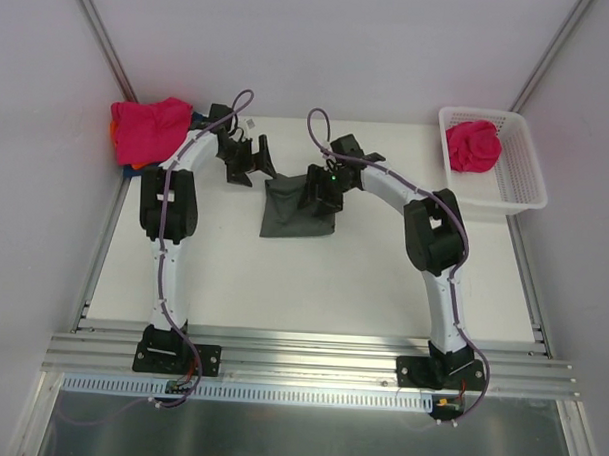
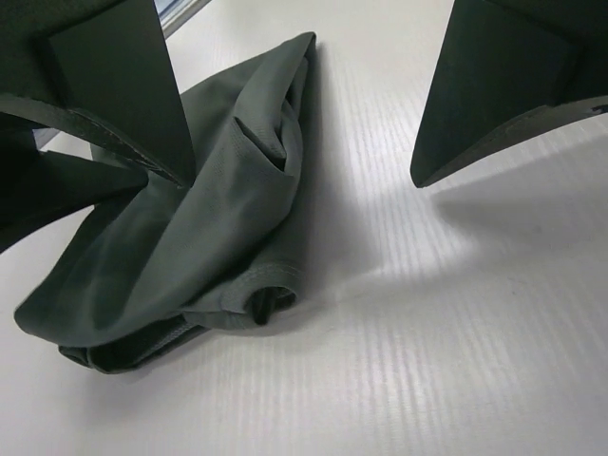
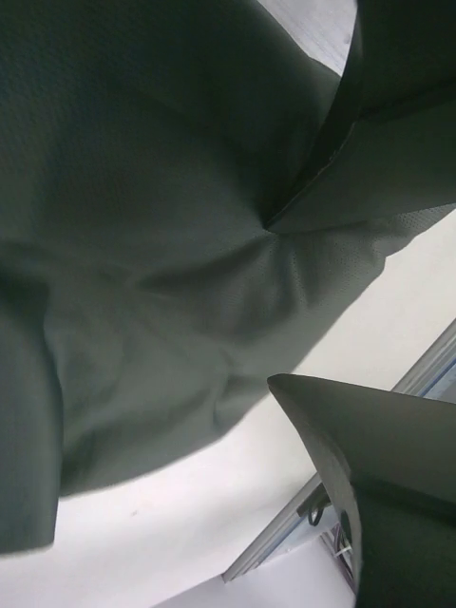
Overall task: Fold and stack the t-shirts
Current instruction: Put the neatly folded tshirt into the corner of the board with the left arm
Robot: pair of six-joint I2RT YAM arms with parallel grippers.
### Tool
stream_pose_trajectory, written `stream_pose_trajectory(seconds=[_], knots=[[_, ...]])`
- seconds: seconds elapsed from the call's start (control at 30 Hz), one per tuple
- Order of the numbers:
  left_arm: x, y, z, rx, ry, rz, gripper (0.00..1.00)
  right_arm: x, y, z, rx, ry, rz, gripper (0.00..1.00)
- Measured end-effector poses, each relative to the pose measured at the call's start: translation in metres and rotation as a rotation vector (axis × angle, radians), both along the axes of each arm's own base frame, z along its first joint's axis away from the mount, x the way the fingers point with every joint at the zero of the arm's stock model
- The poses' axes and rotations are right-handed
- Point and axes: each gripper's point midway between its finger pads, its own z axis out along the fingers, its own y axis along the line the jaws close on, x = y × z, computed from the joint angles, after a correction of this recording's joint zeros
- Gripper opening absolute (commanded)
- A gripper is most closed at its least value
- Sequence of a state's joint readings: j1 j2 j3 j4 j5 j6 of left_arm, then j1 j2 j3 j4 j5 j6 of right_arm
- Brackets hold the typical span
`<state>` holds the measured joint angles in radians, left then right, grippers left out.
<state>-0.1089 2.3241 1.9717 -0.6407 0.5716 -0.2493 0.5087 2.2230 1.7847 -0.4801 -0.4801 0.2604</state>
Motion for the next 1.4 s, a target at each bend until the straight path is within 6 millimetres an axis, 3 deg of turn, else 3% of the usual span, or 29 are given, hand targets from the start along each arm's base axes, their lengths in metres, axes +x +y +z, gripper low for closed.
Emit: stream_pose_trajectory(seconds=[0.1,0.3,0.5,0.8,1.07,1.4], knots=[[0.004,0.005,-0.009,-0.031,0.031,0.02,0.98,-0.003,-0.002,-0.015,-0.024,0.024,0.007,0.65],[0.01,0.003,-0.013,-0.115,0.063,0.038,0.97,-0.004,-0.002,-0.018,-0.032,0.023,0.014,0.65],[0.01,-0.021,-0.01,-0.224,0.08,0.0,0.97,-0.005,-0.002,-0.021,-0.031,0.024,0.015,0.65],[-0.007,-0.058,-0.008,-0.325,0.138,-0.063,0.93,-0.005,-0.002,-0.02,-0.031,0.023,0.014,0.66],[-0.024,-0.064,-0.02,-0.373,0.227,-0.049,0.54,-0.005,-0.002,-0.02,-0.031,0.023,0.014,0.66],[-0.031,-0.064,-0.024,-0.389,0.263,-0.042,0.52,-0.004,-0.002,-0.019,-0.03,0.021,0.014,0.66]])
